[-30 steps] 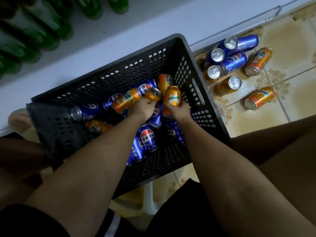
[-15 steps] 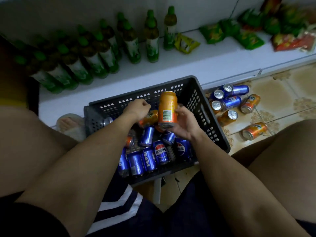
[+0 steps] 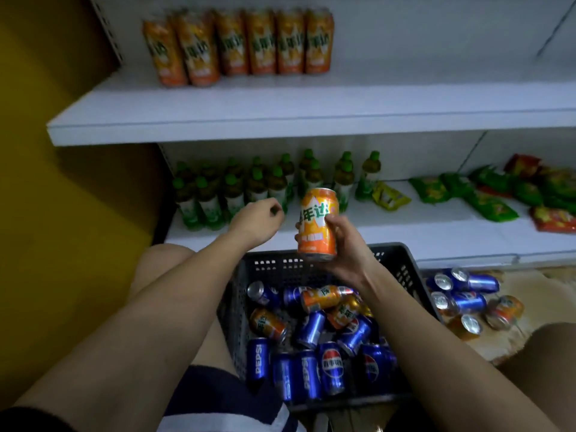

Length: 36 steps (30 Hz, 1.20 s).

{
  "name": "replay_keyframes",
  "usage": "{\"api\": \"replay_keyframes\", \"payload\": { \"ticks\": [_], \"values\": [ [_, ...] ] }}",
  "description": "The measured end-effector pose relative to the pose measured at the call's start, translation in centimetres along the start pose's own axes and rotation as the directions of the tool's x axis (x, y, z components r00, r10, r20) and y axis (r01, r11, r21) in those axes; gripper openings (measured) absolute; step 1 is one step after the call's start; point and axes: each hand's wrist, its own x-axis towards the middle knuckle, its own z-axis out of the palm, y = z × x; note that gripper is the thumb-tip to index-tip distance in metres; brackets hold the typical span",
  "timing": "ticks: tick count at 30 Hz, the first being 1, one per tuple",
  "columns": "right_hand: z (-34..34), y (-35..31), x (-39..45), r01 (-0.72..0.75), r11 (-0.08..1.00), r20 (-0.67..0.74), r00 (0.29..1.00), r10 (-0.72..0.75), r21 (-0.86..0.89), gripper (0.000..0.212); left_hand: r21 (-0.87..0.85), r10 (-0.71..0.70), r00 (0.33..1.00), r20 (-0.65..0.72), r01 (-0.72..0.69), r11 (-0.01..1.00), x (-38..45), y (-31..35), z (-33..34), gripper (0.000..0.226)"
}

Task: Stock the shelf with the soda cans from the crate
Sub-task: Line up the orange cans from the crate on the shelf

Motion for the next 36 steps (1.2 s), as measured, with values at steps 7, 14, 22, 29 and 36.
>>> {"api": "replay_keyframes", "payload": {
  "ticks": [7, 14, 22, 29, 36],
  "values": [
    [7.0, -4.2, 1.3, 0.150, 0.981, 0.036, 0.989, -0.146, -0.122, 0.077, 0.275, 0.222, 0.946, -0.235, -0.155, 0.949, 0.6, 1.1, -8.4, 0.029],
    [14.0, -10.4, 2.1, 0.172, 0.938, 0.067, 0.985, -0.159, -0.300, 0.040, 0.397, 0.279, 0.837, -0.471, -0.081, 0.914, 3.2, -0.7, -16.2, 0.030],
    [18.9, -12.9, 6.2, 0.319, 0.755, 0.102, 0.942, -0.321, -0.572, 0.046, 0.394, 0.075, 0.910, -0.407, 0.102, 0.913, 7.6, -5.5, -17.5, 0.051],
    [21.0, -15.0, 12.0, 0.407, 0.651, 0.101, 0.885, -0.455, -0.640, 0.061, 0.438, -0.024, 0.973, -0.228, 0.124, 0.890, 9.8, -6.5, -18.3, 0.065],
    [21.9, -15.8, 18.5, 0.504, 0.530, 0.121, 0.792, -0.598, -0.682, 0.063, 0.460, -0.031, 0.985, -0.172, 0.108, 0.881, 10.5, -7.0, -18.7, 0.069]
  ]
}}
